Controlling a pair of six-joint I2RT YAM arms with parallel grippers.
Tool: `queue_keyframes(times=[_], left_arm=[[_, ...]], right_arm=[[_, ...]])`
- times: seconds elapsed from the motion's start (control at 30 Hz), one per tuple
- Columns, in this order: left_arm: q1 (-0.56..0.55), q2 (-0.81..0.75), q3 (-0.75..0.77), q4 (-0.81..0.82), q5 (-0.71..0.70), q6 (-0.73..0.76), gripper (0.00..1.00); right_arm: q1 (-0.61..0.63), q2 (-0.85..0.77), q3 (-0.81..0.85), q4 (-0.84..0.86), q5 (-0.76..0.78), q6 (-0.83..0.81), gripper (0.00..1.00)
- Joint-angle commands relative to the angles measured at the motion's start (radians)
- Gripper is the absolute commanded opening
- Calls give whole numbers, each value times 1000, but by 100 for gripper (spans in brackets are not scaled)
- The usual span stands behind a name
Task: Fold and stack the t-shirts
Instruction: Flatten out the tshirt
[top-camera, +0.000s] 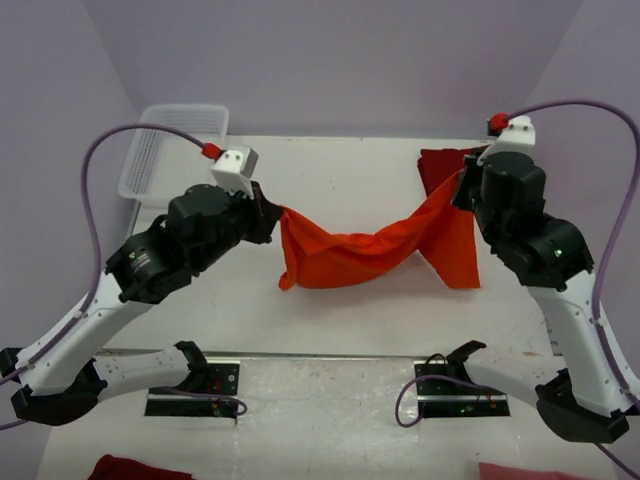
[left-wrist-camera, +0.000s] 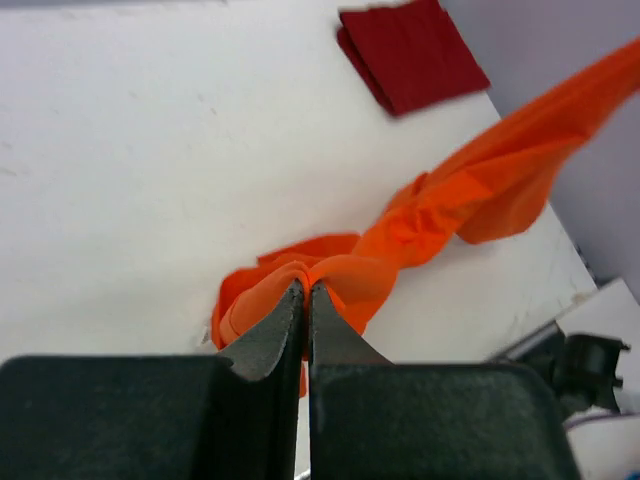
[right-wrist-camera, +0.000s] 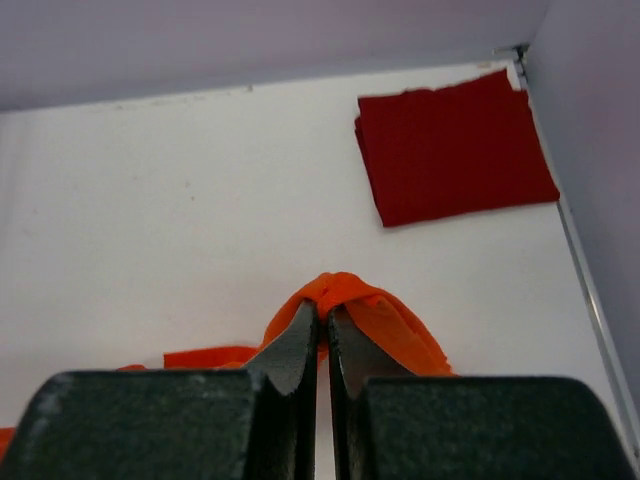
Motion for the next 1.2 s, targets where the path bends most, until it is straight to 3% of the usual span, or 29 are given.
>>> queue_keyframes(times=[0.0,0.2,0.47,1.0,1.17], left_arm=[[-3,35,216,-227,-276,82,0],[-3,78,466,-312,-434,158,0],[-3,-1,596,-272,-408,322,0],[0,-30,969,-177,3,481,0],[0,6,1077,-154,115,490,0]], right_arm=[[2,-22,174,-34,40,-77,0],[2,12,387,-101,-18,-126,0],[2,12,654,-192,-135,-177,0],[2,-63,823,-172,-532,-178,0],[2,-132,769,-123,-693,-163,0]])
